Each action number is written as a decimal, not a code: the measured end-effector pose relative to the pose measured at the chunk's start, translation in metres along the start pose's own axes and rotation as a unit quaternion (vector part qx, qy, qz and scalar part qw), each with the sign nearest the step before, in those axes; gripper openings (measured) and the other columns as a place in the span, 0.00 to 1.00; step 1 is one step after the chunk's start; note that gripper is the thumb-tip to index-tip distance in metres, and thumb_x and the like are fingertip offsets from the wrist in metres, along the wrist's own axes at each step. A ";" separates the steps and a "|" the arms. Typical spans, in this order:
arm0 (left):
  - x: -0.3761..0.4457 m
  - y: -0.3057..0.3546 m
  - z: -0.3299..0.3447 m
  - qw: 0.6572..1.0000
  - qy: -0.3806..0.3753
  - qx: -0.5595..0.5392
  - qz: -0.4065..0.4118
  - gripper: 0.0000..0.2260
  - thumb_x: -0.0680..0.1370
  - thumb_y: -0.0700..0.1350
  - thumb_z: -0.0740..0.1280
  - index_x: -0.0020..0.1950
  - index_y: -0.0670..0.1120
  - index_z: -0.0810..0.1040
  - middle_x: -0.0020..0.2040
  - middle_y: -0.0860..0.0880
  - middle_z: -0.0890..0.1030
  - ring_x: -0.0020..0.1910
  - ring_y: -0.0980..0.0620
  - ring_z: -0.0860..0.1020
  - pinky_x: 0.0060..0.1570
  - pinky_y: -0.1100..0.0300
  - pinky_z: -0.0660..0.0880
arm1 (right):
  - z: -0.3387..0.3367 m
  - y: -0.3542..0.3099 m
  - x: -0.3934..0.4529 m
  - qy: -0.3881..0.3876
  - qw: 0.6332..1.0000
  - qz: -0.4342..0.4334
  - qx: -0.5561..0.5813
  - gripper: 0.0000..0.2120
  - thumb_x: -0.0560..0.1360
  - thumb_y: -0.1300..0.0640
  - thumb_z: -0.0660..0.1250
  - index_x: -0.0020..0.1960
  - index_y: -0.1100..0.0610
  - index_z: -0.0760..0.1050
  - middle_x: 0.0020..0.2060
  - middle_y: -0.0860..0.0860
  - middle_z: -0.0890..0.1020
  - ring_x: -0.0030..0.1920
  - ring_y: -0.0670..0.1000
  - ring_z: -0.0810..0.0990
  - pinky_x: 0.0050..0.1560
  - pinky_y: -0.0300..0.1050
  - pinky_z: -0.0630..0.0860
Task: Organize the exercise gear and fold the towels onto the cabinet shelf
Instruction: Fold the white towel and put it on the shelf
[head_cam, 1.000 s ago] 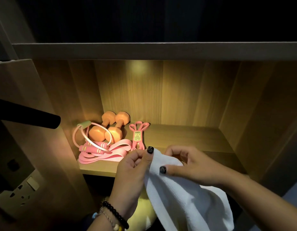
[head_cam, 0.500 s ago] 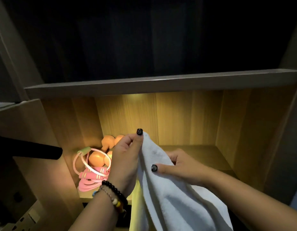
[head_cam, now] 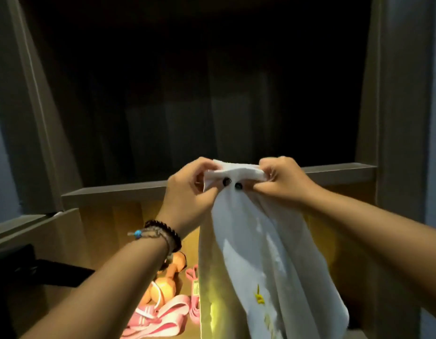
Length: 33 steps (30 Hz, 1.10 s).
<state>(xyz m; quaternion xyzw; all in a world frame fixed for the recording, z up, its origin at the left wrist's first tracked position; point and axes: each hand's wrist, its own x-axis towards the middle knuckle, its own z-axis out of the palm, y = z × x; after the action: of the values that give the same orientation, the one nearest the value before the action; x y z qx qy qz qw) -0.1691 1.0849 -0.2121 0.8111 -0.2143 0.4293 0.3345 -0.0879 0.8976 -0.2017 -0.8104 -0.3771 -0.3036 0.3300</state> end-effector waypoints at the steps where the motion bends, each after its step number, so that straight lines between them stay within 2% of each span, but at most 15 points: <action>1: 0.014 0.007 -0.005 1.000 0.008 0.017 0.015 0.09 0.74 0.40 0.71 0.52 0.51 0.79 0.47 0.56 0.80 0.48 0.58 0.79 0.47 0.61 0.80 | -0.013 -0.008 0.006 0.037 0.999 -0.006 -0.027 0.12 0.70 0.53 0.75 0.36 0.61 0.80 0.29 0.47 0.72 0.32 0.49 0.74 0.29 0.35 0.64; 3: 0.041 0.021 -0.014 0.999 0.035 0.034 0.014 0.07 0.74 0.42 0.72 0.50 0.52 0.80 0.43 0.56 0.81 0.44 0.59 0.80 0.44 0.60 0.80 | -0.036 -0.024 0.018 0.088 0.994 -0.010 -0.060 0.14 0.70 0.52 0.75 0.37 0.64 0.81 0.31 0.50 0.71 0.34 0.51 0.72 0.29 0.34 0.60; 5: 0.062 0.035 -0.020 0.998 0.058 0.022 -0.004 0.05 0.75 0.44 0.71 0.48 0.53 0.80 0.42 0.56 0.81 0.43 0.59 0.80 0.43 0.60 0.80 | -0.054 -0.041 0.030 0.113 0.991 -0.005 -0.074 0.14 0.70 0.51 0.74 0.41 0.63 0.83 0.34 0.52 0.73 0.35 0.50 0.72 0.30 0.37 0.63; 8: 0.077 0.055 -0.031 0.990 0.026 -0.112 -0.080 0.04 0.77 0.47 0.69 0.51 0.50 0.79 0.46 0.52 0.81 0.46 0.56 0.80 0.44 0.60 0.80 | -0.071 -0.066 0.042 0.156 0.985 -0.007 -0.080 0.13 0.72 0.52 0.74 0.46 0.62 0.83 0.37 0.52 0.76 0.38 0.49 0.74 0.38 0.41 0.71; 10: 0.078 0.064 -0.037 0.968 -0.012 -0.214 -0.127 0.07 0.78 0.48 0.67 0.53 0.48 0.79 0.49 0.49 0.82 0.49 0.52 0.81 0.49 0.55 0.80 | -0.078 -0.078 0.047 0.176 0.983 -0.011 -0.060 0.12 0.73 0.53 0.73 0.48 0.62 0.83 0.39 0.54 0.79 0.39 0.48 0.75 0.41 0.43 0.74; 11: 0.077 0.066 -0.037 0.963 -0.011 -0.230 -0.139 0.07 0.78 0.49 0.66 0.52 0.47 0.79 0.50 0.47 0.82 0.49 0.50 0.81 0.51 0.53 0.80 | -0.080 -0.083 0.048 0.178 0.982 -0.015 -0.057 0.12 0.73 0.53 0.72 0.48 0.62 0.83 0.40 0.55 0.81 0.40 0.48 0.76 0.40 0.40 0.74; 13: 0.077 0.065 -0.035 0.961 0.030 -0.227 -0.152 0.08 0.79 0.49 0.66 0.48 0.46 0.80 0.48 0.46 0.82 0.48 0.49 0.80 0.50 0.53 0.79 | -0.080 -0.087 0.052 0.167 0.984 -0.019 -0.064 0.13 0.73 0.52 0.72 0.48 0.62 0.84 0.41 0.55 0.82 0.39 0.46 0.75 0.34 0.31 0.67; 14: 0.078 0.063 -0.033 0.959 0.062 -0.225 -0.158 0.08 0.79 0.49 0.66 0.46 0.46 0.80 0.46 0.46 0.81 0.45 0.50 0.80 0.49 0.54 0.78 | -0.078 -0.088 0.053 0.156 0.985 -0.016 -0.066 0.13 0.73 0.51 0.72 0.47 0.62 0.84 0.39 0.54 0.81 0.38 0.46 0.74 0.32 0.30 0.66; 16: 0.080 0.061 -0.031 0.950 0.118 -0.232 -0.173 0.11 0.79 0.49 0.67 0.45 0.41 0.80 0.42 0.45 0.80 0.41 0.49 0.78 0.45 0.52 0.77 | -0.070 -0.090 0.057 0.138 0.990 -0.005 -0.034 0.17 0.72 0.47 0.72 0.42 0.63 0.83 0.34 0.55 0.80 0.35 0.47 0.73 0.34 0.39 0.68; 19: 0.079 0.051 -0.031 0.926 0.176 -0.255 -0.218 0.18 0.78 0.51 0.68 0.49 0.34 0.80 0.41 0.41 0.77 0.39 0.47 0.75 0.42 0.51 0.74 | -0.054 -0.087 0.047 0.050 0.990 0.033 0.128 0.23 0.71 0.45 0.73 0.44 0.68 0.79 0.32 0.56 0.76 0.34 0.49 0.72 0.36 0.46 0.70; 22: 0.059 0.034 -0.026 0.906 0.193 -0.264 -0.268 0.20 0.77 0.52 0.69 0.51 0.33 0.79 0.42 0.41 0.78 0.39 0.46 0.76 0.41 0.51 0.75 | -0.037 -0.073 0.015 -0.106 0.955 0.093 0.262 0.15 0.71 0.51 0.75 0.52 0.61 0.81 0.43 0.55 0.84 0.42 0.52 0.83 0.46 0.47 0.81; 24: 0.037 0.021 -0.017 0.898 0.185 -0.272 -0.291 0.19 0.77 0.52 0.68 0.49 0.34 0.79 0.42 0.40 0.79 0.40 0.45 0.77 0.43 0.50 0.77 | -0.025 -0.056 -0.006 -0.180 0.943 0.102 0.259 0.15 0.70 0.50 0.75 0.54 0.56 0.81 0.47 0.53 0.85 0.48 0.53 0.85 0.52 0.50 0.81; 26: 0.013 0.007 -0.008 0.892 0.169 -0.273 -0.319 0.15 0.77 0.51 0.68 0.47 0.38 0.81 0.45 0.38 0.82 0.44 0.43 0.80 0.48 0.47 0.79 | -0.013 -0.039 -0.025 -0.234 0.928 0.130 0.261 0.16 0.69 0.48 0.75 0.53 0.55 0.82 0.48 0.52 0.85 0.50 0.53 0.84 0.54 0.51 0.81; 30: -0.032 -0.013 0.008 0.876 0.167 -0.269 -0.364 0.13 0.77 0.51 0.68 0.50 0.41 0.82 0.50 0.40 0.83 0.52 0.41 0.81 0.54 0.42 0.79 | 0.019 -0.004 -0.073 -0.316 0.888 0.207 0.260 0.19 0.69 0.49 0.75 0.54 0.61 0.82 0.51 0.55 0.84 0.52 0.55 0.84 0.57 0.53 0.80; 33: -0.050 -0.021 0.008 0.858 0.187 -0.269 -0.396 0.11 0.77 0.50 0.69 0.48 0.41 0.82 0.51 0.40 0.83 0.53 0.41 0.81 0.54 0.44 0.79 | 0.042 0.015 -0.109 -0.372 0.875 0.234 0.204 0.19 0.66 0.46 0.77 0.53 0.55 0.82 0.49 0.50 0.85 0.50 0.51 0.84 0.56 0.50 0.80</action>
<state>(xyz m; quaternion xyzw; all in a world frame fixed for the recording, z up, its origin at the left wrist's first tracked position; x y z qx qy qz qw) -0.1780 1.0967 -0.2646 0.6103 0.0845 0.3296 0.7154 -0.1240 0.8773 -0.3119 -0.8428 -0.3248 0.1901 0.3847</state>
